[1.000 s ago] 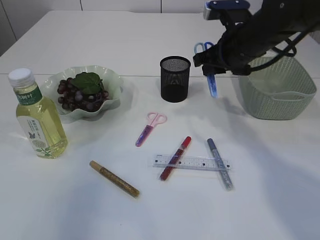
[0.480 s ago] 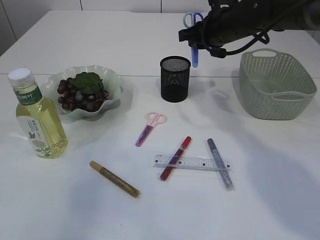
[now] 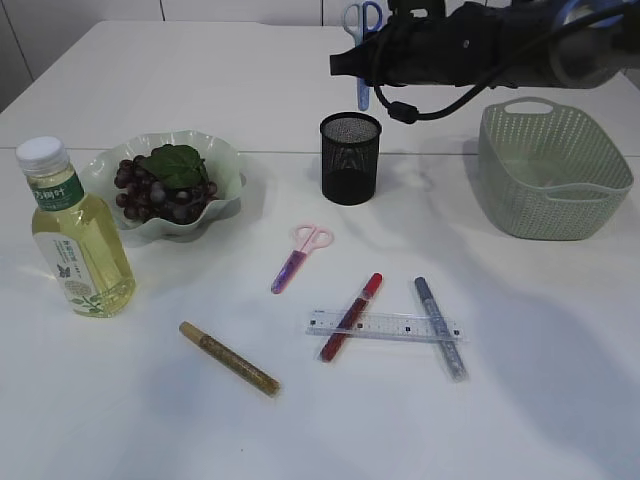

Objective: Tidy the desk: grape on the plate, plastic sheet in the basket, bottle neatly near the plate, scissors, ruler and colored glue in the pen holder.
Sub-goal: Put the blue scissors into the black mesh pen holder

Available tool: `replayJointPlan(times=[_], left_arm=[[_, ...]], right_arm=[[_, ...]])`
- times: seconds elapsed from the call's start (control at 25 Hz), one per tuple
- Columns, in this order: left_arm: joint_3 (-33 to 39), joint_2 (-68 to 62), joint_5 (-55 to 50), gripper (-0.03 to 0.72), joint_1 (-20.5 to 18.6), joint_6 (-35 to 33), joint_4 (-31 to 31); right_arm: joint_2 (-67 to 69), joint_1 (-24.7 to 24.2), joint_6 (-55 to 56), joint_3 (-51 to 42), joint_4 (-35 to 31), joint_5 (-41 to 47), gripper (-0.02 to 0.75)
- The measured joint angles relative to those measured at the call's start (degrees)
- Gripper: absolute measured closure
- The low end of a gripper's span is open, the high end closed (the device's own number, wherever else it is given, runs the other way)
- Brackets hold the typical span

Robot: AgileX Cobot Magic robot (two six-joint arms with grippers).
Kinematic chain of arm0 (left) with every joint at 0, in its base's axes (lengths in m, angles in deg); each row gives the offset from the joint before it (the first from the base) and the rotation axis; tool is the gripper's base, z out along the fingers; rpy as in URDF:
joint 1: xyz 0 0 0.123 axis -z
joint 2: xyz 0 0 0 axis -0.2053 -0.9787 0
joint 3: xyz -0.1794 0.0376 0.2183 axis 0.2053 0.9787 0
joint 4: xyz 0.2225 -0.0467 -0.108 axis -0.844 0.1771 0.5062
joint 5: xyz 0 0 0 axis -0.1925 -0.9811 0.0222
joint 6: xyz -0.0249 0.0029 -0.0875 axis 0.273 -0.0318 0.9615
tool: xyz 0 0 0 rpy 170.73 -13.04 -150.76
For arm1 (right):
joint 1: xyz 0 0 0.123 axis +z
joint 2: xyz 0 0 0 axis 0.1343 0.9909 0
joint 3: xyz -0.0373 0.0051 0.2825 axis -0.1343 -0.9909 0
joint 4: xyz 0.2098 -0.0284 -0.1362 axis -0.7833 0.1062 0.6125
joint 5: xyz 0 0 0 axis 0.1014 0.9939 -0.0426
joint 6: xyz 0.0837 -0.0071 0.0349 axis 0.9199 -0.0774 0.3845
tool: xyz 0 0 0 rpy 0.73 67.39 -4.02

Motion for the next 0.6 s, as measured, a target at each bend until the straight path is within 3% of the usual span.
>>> replayJointPlan(times=[0.6], left_arm=[[0.00, 0.00, 0.66, 0.242, 0.00, 0.00, -0.57]], right_arm=[[8.24, 0.00, -0.15, 6.19, 0.70, -1.13, 0.583]])
